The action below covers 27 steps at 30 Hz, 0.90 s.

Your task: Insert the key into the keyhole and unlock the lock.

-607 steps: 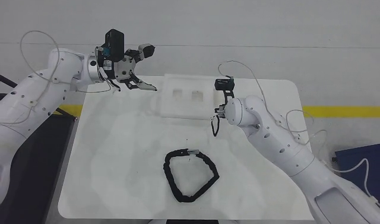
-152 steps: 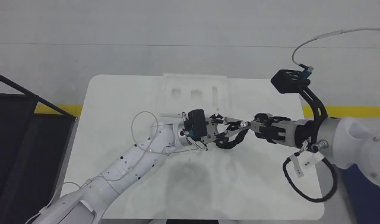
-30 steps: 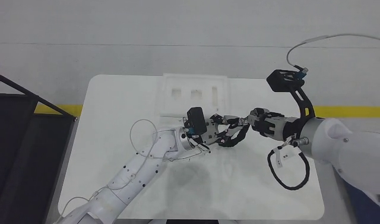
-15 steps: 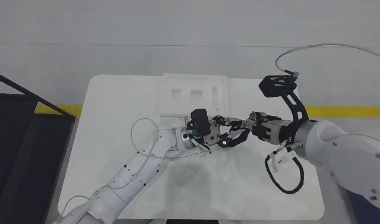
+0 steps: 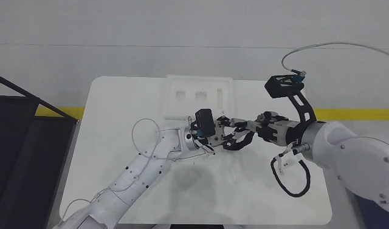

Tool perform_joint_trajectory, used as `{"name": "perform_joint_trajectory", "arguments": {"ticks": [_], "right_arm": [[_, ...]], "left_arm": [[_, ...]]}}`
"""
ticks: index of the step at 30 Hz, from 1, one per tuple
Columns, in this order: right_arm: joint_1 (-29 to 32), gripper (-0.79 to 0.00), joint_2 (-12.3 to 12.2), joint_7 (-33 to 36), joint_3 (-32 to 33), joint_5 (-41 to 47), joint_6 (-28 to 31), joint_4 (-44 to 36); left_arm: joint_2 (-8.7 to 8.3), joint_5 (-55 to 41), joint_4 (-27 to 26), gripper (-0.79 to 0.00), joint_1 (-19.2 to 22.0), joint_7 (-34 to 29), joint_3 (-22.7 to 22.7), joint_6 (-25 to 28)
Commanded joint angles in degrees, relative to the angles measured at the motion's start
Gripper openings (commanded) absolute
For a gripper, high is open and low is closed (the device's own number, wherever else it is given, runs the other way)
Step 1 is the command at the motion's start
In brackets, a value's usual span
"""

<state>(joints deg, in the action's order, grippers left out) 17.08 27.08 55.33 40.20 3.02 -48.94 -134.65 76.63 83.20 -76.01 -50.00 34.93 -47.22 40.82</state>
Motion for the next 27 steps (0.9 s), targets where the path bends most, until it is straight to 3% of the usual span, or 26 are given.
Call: {"name": "perform_joint_trajectory", "arguments": {"ticks": [1, 6, 17, 23, 27], "right_arm": [[-0.81, 0.0, -0.18, 0.53, 0.52, 0.48, 0.53, 0.0], [-2.08, 0.0, -0.54, 2.11, 2.32, 2.19, 2.25, 0.0], [1.35, 0.0, -2.24, 6.72, 4.97, -0.07, 23.38, 0.0], [5.38, 0.0, -3.7, 7.21, 6.28, -4.44, 37.35, 0.0], [7.72, 0.0, -4.55, 6.3, 7.55, -7.02, 41.77, 0.0]], "left_arm": [[-0.21, -0.32, -0.75, -0.785, 0.19, -0.96, -0.82, 1.07], [-0.86, -1.63, -3.3, -0.785, 0.52, -4.07, -3.44, 3.77], [-2.57, -6.31, -7.61, -0.785, 2.68, -15.73, -8.26, 17.18], [-4.21, -10.92, -8.83, -0.785, 4.08, -22.26, -7.34, 17.18], [-5.79, -15.29, -9.61, -0.785, 5.35, -26.15, -5.81, 17.18]]}}
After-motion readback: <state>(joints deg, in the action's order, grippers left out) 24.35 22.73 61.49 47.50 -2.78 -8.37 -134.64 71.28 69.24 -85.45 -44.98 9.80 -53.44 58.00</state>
